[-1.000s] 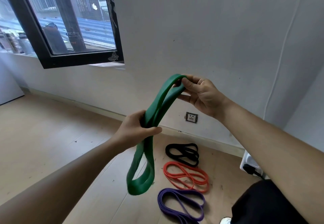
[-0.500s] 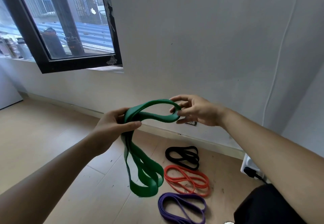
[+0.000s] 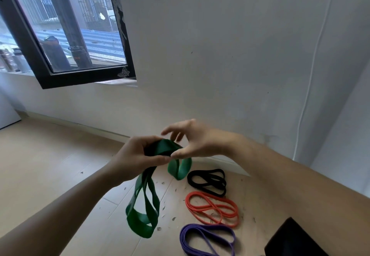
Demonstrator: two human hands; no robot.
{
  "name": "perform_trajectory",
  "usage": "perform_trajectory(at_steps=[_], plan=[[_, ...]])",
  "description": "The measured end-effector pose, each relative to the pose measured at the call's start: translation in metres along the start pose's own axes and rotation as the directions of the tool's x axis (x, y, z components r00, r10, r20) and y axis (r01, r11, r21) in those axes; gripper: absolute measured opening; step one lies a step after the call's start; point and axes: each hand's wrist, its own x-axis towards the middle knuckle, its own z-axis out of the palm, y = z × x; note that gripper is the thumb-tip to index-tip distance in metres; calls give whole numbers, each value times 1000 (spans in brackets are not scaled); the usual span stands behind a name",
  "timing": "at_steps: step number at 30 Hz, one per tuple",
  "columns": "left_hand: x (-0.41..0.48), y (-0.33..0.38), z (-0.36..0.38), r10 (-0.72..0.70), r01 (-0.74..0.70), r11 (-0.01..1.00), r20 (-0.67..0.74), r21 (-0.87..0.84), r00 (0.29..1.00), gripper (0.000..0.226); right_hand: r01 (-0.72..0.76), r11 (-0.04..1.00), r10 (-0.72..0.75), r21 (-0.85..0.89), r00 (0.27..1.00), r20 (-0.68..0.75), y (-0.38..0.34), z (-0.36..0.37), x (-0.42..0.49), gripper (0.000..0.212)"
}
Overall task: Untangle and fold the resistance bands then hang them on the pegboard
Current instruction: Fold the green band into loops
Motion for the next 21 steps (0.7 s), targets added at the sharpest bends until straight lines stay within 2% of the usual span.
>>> perform_trajectory(at_steps=[2,6,11,17,21], plan=[[-1,-2,2,14,-15,999,18,28,1000,33,-13,1000,14,-7,999,52,-1,1,2,58],[-1,-4,2,23,-23,999,6,32,1000,35,-37,999,36,26,998,58,7,0,3,43],[0,-1,1,28,-28,1000,-42,4,999,35,-53,978,43,202,997,57,15,-3,0,35],[3,2,4,14,-13,999,-27,34,1000,32,-57,912,64,406,998,-5,16,-11,-6,24],[5,8,7,35,-33,998,-48,49,998,30,-46,875,91,482,993,-71,21,-18,-8,24]])
